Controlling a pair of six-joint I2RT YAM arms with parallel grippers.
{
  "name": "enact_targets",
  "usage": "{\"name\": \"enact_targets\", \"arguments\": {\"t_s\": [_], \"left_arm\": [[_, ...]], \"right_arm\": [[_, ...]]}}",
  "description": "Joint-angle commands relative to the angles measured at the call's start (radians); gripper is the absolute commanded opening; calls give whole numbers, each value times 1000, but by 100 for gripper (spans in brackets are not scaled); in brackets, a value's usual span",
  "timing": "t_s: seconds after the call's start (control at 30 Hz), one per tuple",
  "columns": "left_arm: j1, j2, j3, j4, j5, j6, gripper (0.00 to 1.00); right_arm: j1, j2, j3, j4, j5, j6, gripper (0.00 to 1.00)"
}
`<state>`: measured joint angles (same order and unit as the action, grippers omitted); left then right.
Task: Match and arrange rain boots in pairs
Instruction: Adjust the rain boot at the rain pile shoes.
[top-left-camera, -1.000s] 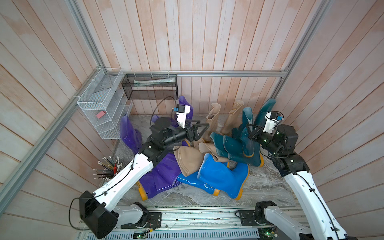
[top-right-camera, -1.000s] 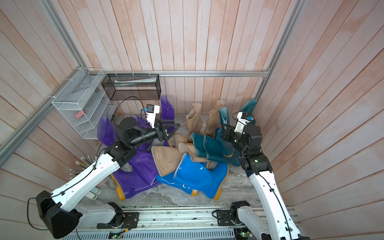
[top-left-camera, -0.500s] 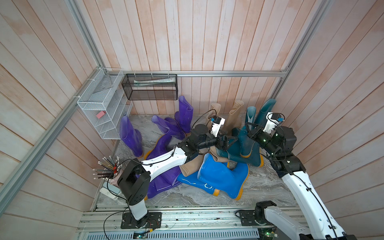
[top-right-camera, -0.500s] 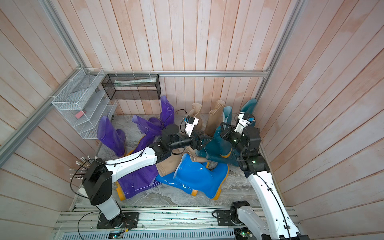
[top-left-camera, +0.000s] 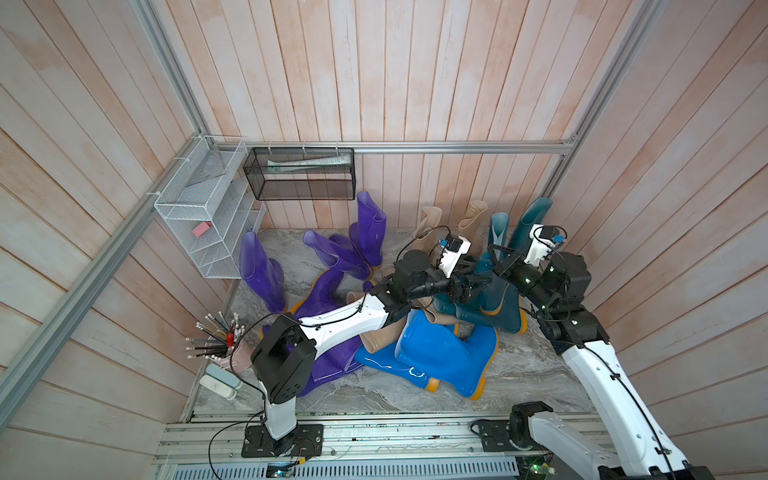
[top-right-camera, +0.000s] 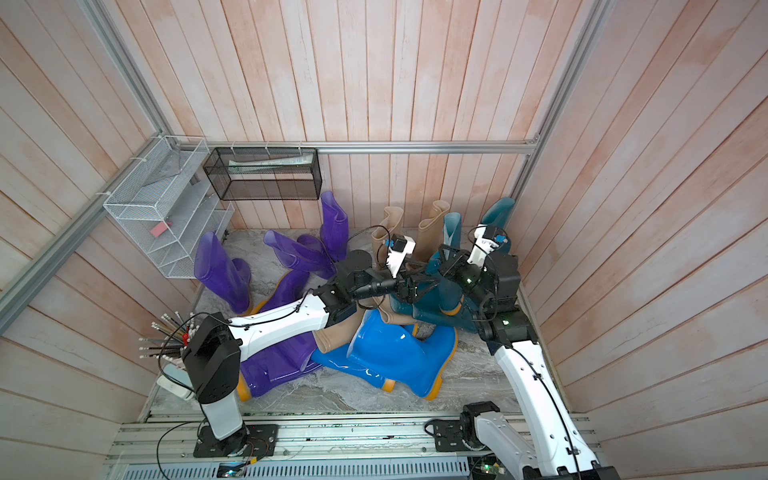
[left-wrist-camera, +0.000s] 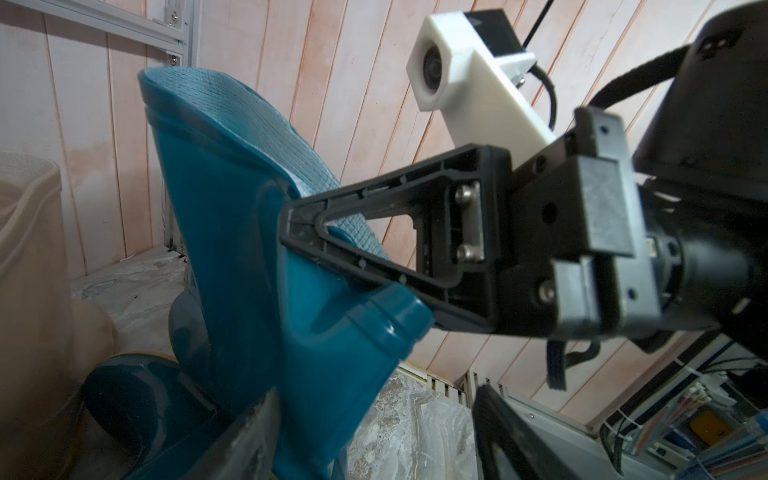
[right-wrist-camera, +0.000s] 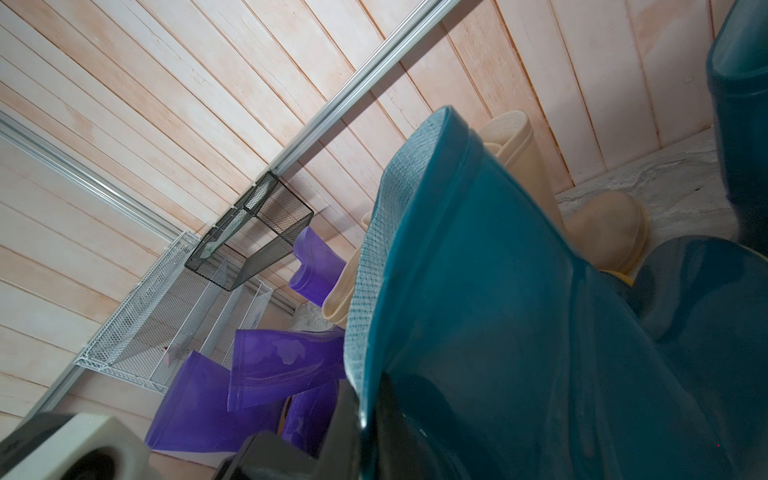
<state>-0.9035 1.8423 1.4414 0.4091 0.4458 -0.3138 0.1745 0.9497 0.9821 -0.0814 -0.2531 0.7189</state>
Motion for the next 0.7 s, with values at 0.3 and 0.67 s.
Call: {"name": "enact_targets", "arguments": {"t_s": [0.3,0.67], "left_arm": [[0,106,7,164,-91,30,25],[45,84,-47,279,-51,-180,0]], "right_arm": [[11,-5,-12,108,-119,-8,0],[9,-135,57,-159,285,-326,55]]}}
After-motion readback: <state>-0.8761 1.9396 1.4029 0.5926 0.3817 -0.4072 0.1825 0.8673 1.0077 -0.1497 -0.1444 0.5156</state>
